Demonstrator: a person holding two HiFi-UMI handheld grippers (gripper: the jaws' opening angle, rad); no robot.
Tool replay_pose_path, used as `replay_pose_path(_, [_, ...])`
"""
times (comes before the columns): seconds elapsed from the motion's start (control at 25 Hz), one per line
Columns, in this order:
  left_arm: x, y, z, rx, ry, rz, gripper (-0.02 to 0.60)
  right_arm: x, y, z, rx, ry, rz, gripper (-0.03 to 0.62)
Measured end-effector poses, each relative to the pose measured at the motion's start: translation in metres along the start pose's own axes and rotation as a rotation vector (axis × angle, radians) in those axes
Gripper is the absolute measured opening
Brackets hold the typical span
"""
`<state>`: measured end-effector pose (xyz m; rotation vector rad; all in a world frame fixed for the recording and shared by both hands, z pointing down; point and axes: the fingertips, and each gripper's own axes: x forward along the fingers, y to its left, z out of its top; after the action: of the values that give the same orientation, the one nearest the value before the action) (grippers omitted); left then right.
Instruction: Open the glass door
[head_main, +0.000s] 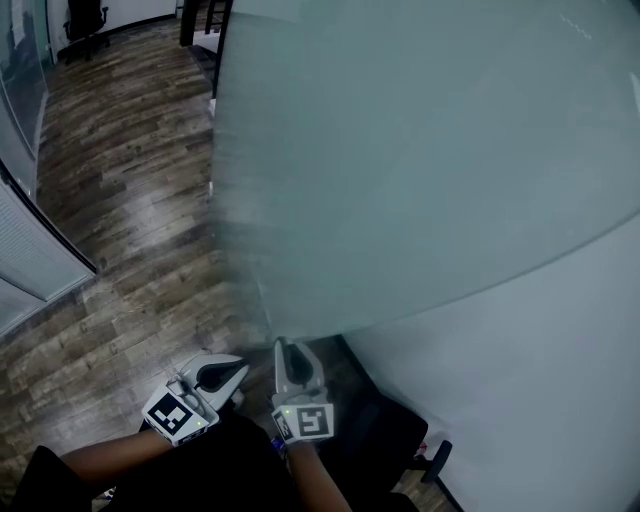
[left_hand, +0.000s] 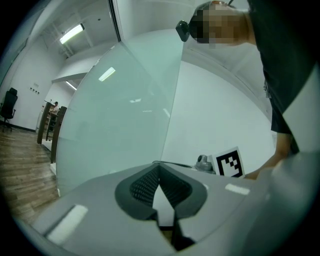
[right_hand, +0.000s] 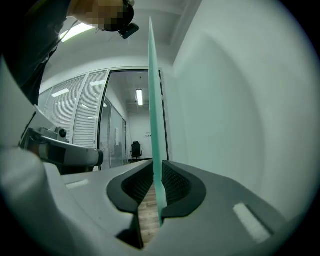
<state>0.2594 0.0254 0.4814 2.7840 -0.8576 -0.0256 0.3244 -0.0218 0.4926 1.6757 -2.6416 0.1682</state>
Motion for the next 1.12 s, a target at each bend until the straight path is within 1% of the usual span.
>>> replay_pose_path(0.12, [0.006, 0.001, -0.003, 0.005, 0.020, -0.021, 0.000, -0.001, -0.010, -0.002, 0.016, -0.011, -0.027, 0.052])
replay_pose_path(0.24, [0.014, 0.003, -0.005, 0.007, 0.019, -0.033, 0.000, -0.003, -0.018, -0.006, 0.028, -0.011, -0.050, 0.052])
replay_pose_path(0.44, [0.035, 0.002, 0.002, 0.013, 0.020, -0.103, 0.000, -0.009, -0.033, -0.009, 0.044, -0.009, -0.093, 0.055])
replay_pose_path(0.6, [0.055, 0.006, 0.017, 0.052, 0.006, -0.153, 0.000, -0.011, -0.049, -0.011, 0.060, 0.007, -0.125, 0.060])
replay_pose_path(0.68, [0.062, 0.006, 0.021, 0.059, 0.003, -0.179, 0.000, -0.014, -0.055, -0.012, 0.056, 0.008, -0.135, 0.060])
replay_pose_path(0.8, [0.070, 0.006, 0.024, 0.051, 0.007, -0.203, 0.000, -0.019, -0.062, -0.010, 0.047, 0.001, -0.139, 0.060])
replay_pose_path(0.96, [0.082, 0.010, 0.024, 0.029, 0.024, -0.237, 0.000, -0.024, -0.079, -0.010, 0.070, -0.013, -0.180, 0.063])
replay_pose_path(1.04, [0.088, 0.012, 0.020, 0.022, 0.032, -0.263, 0.000, -0.024, -0.087, -0.012, 0.045, -0.010, -0.196, 0.064])
replay_pose_path(1.12, [0.095, 0.010, 0.015, 0.023, 0.040, -0.296, 0.000, -0.023, -0.094, -0.012, -0.025, 0.004, -0.208, 0.061])
